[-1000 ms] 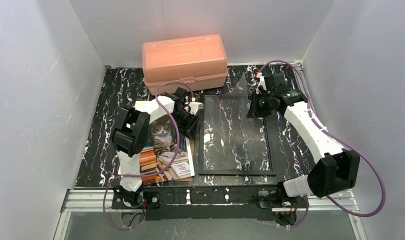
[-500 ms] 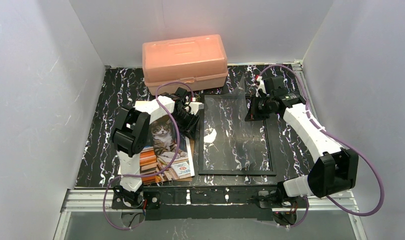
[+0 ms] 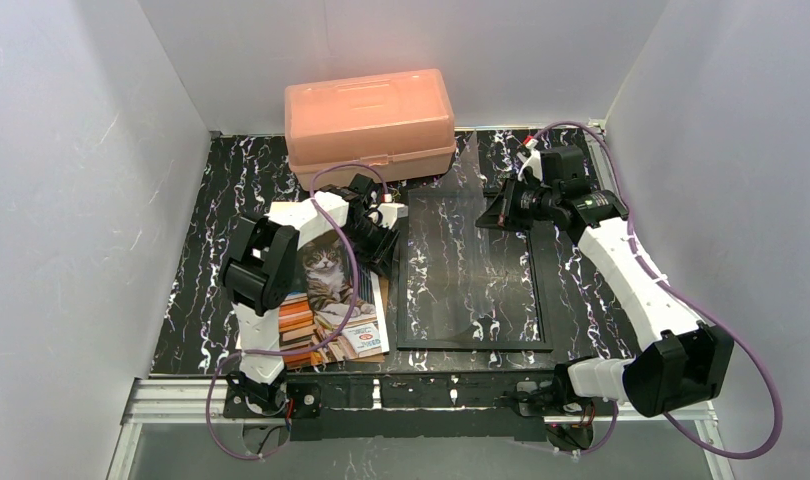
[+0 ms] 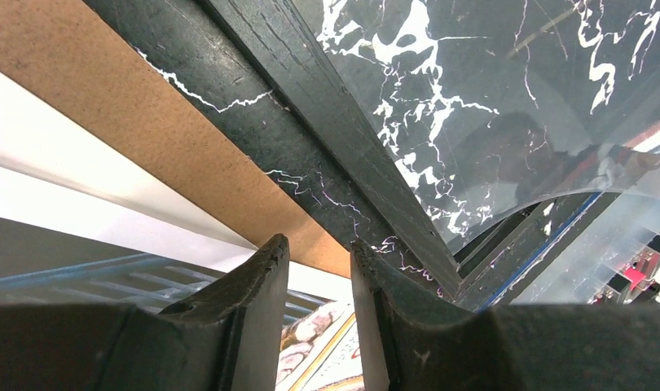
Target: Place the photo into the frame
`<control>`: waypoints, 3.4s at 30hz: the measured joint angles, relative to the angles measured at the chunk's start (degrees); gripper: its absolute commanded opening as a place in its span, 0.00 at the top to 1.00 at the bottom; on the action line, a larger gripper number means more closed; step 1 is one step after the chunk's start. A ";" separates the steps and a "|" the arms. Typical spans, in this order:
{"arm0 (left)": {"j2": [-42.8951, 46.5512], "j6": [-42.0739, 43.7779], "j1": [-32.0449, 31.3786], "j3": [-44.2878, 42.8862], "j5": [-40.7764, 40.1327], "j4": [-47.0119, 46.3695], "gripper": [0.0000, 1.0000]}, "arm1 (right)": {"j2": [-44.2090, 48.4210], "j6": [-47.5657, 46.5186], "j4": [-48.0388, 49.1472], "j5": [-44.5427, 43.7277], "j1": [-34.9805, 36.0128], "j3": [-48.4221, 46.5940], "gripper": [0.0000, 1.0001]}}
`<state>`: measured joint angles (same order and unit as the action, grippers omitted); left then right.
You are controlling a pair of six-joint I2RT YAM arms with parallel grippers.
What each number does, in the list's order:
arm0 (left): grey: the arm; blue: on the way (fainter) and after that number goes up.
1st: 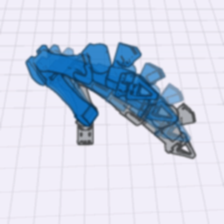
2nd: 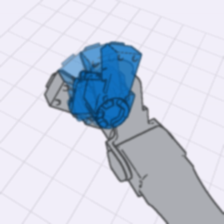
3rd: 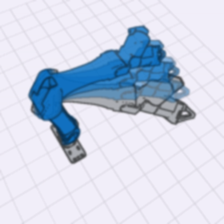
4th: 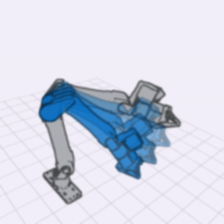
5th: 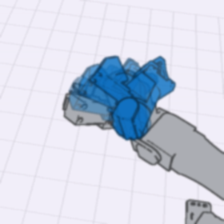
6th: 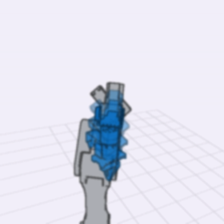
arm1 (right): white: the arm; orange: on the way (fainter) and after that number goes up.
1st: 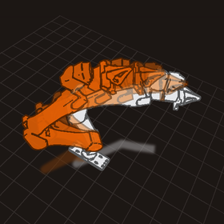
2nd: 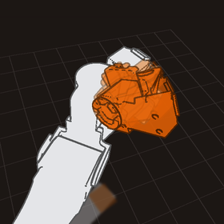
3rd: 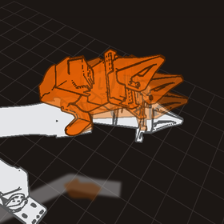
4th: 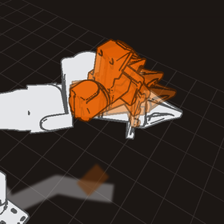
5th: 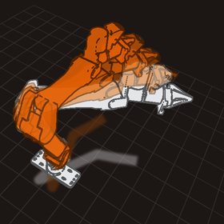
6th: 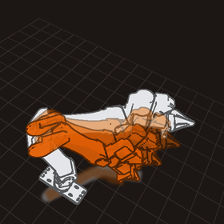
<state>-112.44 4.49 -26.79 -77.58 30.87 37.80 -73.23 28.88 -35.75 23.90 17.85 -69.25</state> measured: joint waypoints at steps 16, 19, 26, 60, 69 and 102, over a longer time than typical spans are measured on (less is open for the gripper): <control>1.01 0.63 0.33 1.62 -0.37 0.22 0.73 | 2.60 13.84 9.77 6.71 -1.51 0.42 0.99; 1.05 0.63 0.52 1.88 -0.44 0.28 0.73 | 3.50 15.63 11.34 7.23 -1.51 1.14 0.99; 1.66 0.68 0.83 2.12 -0.46 0.39 0.74 | 4.90 16.81 12.39 7.61 -1.51 3.23 0.99; 1.66 0.66 0.87 2.16 -0.46 0.42 0.76 | -1.14 -6.71 -3.02 -0.44 -1.77 -4.94 0.98; 1.66 0.66 0.87 2.16 -0.46 0.44 0.76 | -1.36 -9.57 -5.40 -5.27 -2.03 -4.98 0.96; 1.16 0.39 1.11 2.14 -0.35 0.33 0.79 | 0.02 -0.85 0.26 -2.08 -2.08 2.56 0.95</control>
<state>-111.28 4.89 -25.67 -75.44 30.52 38.13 -73.21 28.03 -35.48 21.82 15.77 -66.70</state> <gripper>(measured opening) 0.217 0.073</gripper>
